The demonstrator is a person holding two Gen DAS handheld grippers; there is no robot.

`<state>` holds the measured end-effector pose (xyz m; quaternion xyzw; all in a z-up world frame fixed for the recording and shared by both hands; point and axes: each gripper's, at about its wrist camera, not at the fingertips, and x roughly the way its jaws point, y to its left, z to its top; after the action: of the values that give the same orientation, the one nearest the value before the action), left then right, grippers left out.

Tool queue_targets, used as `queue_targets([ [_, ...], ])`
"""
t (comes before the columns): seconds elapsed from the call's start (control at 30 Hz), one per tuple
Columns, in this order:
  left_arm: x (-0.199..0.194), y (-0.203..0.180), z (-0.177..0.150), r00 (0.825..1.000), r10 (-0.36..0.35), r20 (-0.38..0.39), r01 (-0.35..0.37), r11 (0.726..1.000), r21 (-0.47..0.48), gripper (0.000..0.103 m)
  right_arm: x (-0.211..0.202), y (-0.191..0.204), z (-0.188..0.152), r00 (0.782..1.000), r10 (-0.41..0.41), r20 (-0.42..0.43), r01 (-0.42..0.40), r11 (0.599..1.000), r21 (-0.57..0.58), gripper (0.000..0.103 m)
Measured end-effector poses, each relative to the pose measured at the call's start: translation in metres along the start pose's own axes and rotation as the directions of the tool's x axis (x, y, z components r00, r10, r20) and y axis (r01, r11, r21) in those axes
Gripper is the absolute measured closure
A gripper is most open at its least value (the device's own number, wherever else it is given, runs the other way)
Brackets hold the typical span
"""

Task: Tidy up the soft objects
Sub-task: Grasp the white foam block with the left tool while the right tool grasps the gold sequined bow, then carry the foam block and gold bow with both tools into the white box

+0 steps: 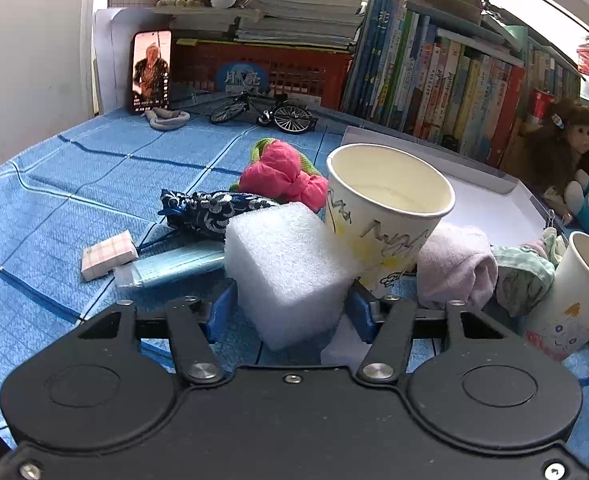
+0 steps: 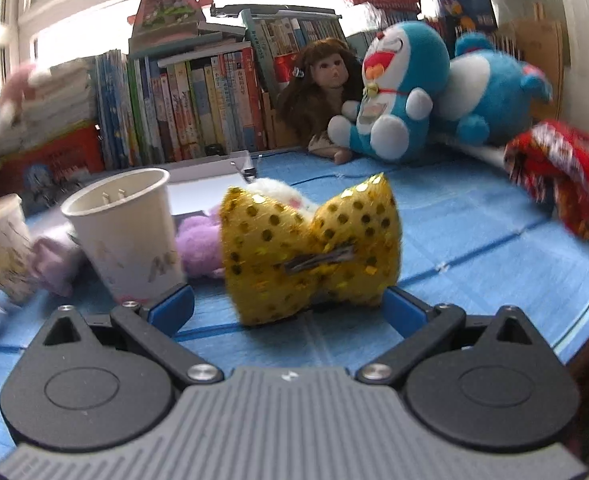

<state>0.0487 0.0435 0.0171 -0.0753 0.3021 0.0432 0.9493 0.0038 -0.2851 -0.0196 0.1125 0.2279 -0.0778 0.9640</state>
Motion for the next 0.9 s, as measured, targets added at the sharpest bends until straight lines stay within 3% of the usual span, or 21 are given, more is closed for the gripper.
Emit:
queue_targets([
  [0.13,-0.007,-0.001,-0.001,1.0,-0.01,0.017,0.01,1.0,0.016,0.047,0.003,0.001,0.003,0.999,0.048,-0.003,-0.047,0.997,0.056,0.007],
  [0.37,-0.02,0.002,0.0,0.999,-0.032,0.037,0.031,0.999,0.031,0.047,0.024,-0.004,0.011,0.999,0.031,-0.04,-0.026,0.992,0.12,0.033],
  [0.47,-0.024,0.004,-0.001,0.999,-0.03,0.04,0.029,0.999,0.032,0.047,0.029,-0.01,0.011,0.998,0.035,-0.051,-0.027,0.989,0.147,0.051],
  [0.6,-0.029,0.007,-0.003,0.998,-0.048,0.038,0.047,0.998,0.035,0.047,0.025,-0.011,0.011,0.998,0.054,-0.038,-0.049,0.993,0.11,0.061],
  [0.9,-0.046,0.007,-0.007,0.995,-0.092,0.042,0.089,0.994,0.063,0.048,0.002,-0.006,0.011,0.998,0.067,0.016,-0.066,0.996,-0.062,0.065],
])
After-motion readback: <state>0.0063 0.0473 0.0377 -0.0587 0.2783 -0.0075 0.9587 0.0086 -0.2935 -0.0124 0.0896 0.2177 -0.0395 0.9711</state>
